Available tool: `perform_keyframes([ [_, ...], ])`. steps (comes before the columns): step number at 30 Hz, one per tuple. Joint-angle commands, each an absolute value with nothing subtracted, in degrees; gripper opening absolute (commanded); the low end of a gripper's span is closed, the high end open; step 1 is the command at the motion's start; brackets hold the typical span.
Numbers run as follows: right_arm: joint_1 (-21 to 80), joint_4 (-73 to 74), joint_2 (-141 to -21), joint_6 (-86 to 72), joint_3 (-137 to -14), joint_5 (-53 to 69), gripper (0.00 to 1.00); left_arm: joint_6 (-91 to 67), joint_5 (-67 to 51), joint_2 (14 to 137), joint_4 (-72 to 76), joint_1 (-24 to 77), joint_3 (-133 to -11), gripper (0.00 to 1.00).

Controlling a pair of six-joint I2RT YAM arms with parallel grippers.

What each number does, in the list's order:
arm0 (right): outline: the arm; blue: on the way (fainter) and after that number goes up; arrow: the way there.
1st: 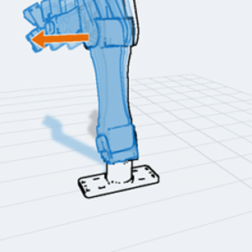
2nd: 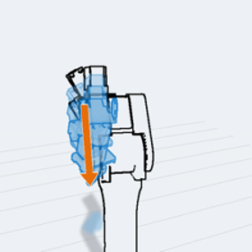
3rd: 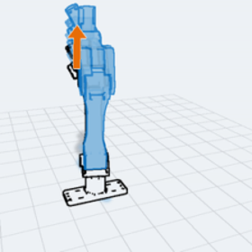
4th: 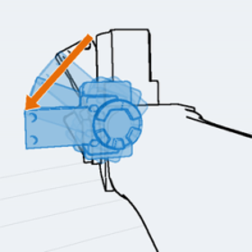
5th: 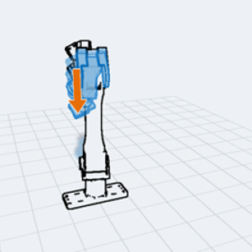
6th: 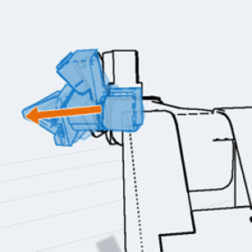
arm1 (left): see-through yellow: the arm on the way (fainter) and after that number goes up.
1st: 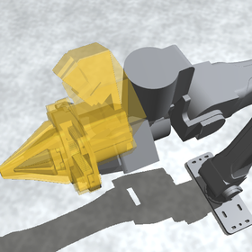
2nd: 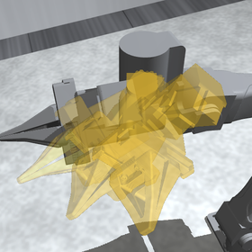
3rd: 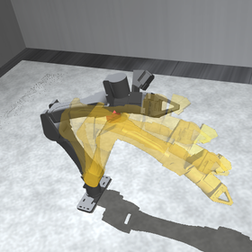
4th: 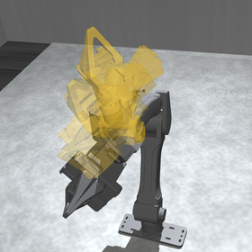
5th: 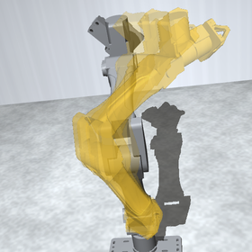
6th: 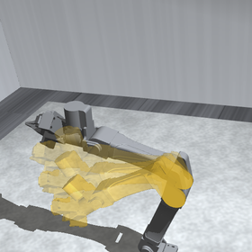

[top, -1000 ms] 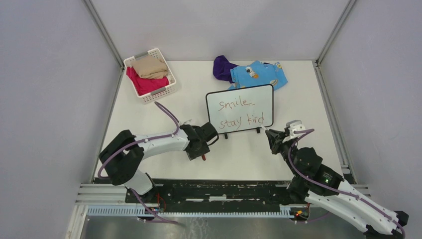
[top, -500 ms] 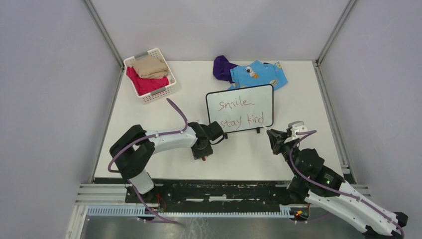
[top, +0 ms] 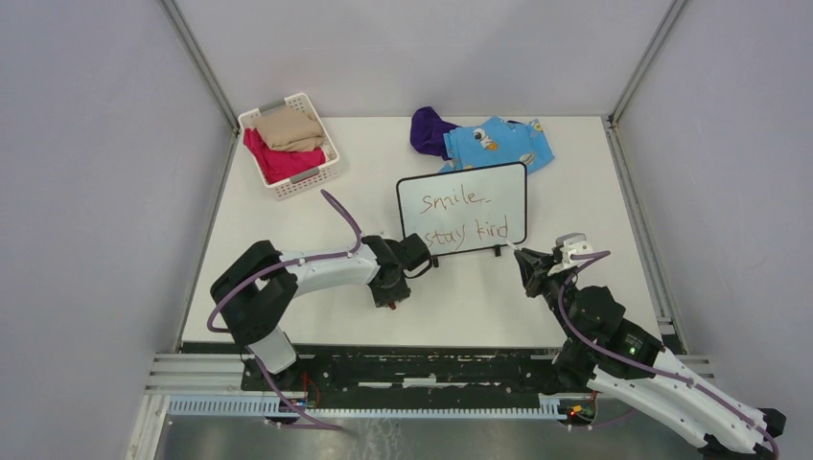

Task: Write a sentence on the whiteboard
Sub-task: Close the pen cap at the center of the board.

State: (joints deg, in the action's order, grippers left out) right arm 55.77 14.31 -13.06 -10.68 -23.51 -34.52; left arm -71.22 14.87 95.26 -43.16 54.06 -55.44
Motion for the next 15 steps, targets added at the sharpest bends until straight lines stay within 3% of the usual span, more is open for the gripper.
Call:
perform_keyframes([
  [1, 56.00, 12.99, -12.43, -10.72, -23.82, -35.78, 0.00, -71.25, 15.53, 96.08, -42.05, 53.17, -52.85, 0.44],
  [15, 56.06, 13.44, -12.68, -10.72, -23.91, -35.88, 0.00, -71.57, 17.28, 96.51, -43.69, 51.56, -52.74, 0.44],
])
